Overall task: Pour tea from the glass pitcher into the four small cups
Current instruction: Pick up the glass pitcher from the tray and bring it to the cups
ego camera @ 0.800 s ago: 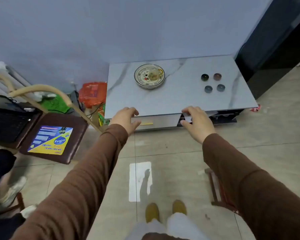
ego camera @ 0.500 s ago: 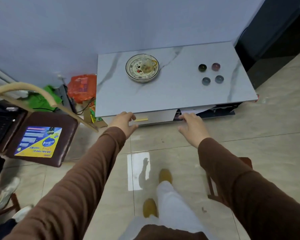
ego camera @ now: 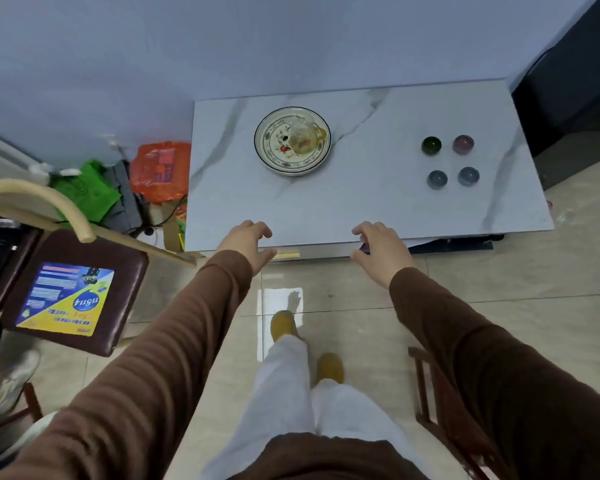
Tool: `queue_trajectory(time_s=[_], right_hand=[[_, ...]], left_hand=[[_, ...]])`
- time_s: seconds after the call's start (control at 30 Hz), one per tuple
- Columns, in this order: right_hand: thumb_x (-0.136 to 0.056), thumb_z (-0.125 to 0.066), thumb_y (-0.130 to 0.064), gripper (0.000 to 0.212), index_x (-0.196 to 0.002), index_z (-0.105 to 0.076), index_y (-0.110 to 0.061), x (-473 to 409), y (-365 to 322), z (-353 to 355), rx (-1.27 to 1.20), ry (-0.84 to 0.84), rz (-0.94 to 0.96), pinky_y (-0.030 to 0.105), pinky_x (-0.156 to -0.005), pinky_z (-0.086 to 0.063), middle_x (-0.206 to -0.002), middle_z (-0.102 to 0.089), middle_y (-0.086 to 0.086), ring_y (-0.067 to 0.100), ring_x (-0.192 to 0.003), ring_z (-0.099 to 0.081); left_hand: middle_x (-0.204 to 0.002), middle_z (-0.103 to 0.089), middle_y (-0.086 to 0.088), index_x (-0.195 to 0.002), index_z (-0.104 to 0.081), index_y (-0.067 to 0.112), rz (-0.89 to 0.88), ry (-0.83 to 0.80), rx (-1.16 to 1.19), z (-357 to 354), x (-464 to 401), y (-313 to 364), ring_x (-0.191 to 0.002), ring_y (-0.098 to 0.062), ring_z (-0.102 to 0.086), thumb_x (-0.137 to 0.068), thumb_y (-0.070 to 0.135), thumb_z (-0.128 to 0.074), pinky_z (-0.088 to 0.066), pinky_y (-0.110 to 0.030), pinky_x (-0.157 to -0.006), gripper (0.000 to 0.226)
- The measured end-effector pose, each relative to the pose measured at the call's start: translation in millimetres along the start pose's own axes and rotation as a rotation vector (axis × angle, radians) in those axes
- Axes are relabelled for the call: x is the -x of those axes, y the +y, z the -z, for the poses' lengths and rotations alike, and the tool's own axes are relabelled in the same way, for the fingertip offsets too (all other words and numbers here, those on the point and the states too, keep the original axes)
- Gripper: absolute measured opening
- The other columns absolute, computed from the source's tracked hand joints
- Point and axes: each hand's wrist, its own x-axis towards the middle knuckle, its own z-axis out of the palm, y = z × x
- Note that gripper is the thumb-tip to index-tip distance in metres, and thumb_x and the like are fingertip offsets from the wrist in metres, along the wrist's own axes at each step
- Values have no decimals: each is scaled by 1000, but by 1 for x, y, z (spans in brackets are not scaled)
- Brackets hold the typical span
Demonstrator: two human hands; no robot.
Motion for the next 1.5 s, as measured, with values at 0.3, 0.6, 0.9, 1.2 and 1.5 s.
queue_trajectory(time_s=[0.3, 0.6, 0.9, 1.2, 1.5], right_hand=[[-90, -60, -27, 38, -127, -52, -19, -114, -34, 8, -32, 18, -19, 41, -91, -47, -114, -59, 2, 23, -104, -54], [-92, -58, -26, 37, -127, -51, -17, -224, -33, 17, -114, -21, -56, 41, -92, -47, -118, -58, 4, 22, -105, -56], [-95, -53, -23, 32, -126, -52, -15, -363, -5, 7, -199, -24, -129, 29, -85, -42, -122, -55, 6, 22, -101, -59], [-100, -46, -20, 36, -135, -46, -14, -457, 11, -30, -209, -113, -117, 33, -99, -41, -138, -43, 8, 25, -111, -56], [-102, -40, -25, 19, -104, -52, -11, -488, 23, -63, -233, -124, -28, 34, -77, -43, -100, -53, 3, 24, -89, -56]], left_hand=[[-117, -57, -7, -117, -57, 16, -25, -55, 14, 29, -117, -28, -105, -27, -56, -83, 35, -63, -47, -38, -92, 39], [-115, -58, -8, -116, -58, 16, -5, -91, 31, 42, -222, -27, -104, -27, -57, -82, 32, -64, -47, -37, -89, 38], [-118, -59, -9, -119, -57, 15, 36, -106, -22, 36, -335, -33, -110, -29, -53, -82, 32, -63, -45, -37, -91, 41], [-121, -57, -9, -121, -55, 18, 43, -196, -78, 8, -427, -51, -117, -29, -49, -83, 32, -61, -45, -41, -95, 41], [-118, -58, -9, -120, -56, 18, 5, -249, -104, -22, -470, -64, -113, -29, -51, -84, 34, -59, -45, -43, -95, 40]])
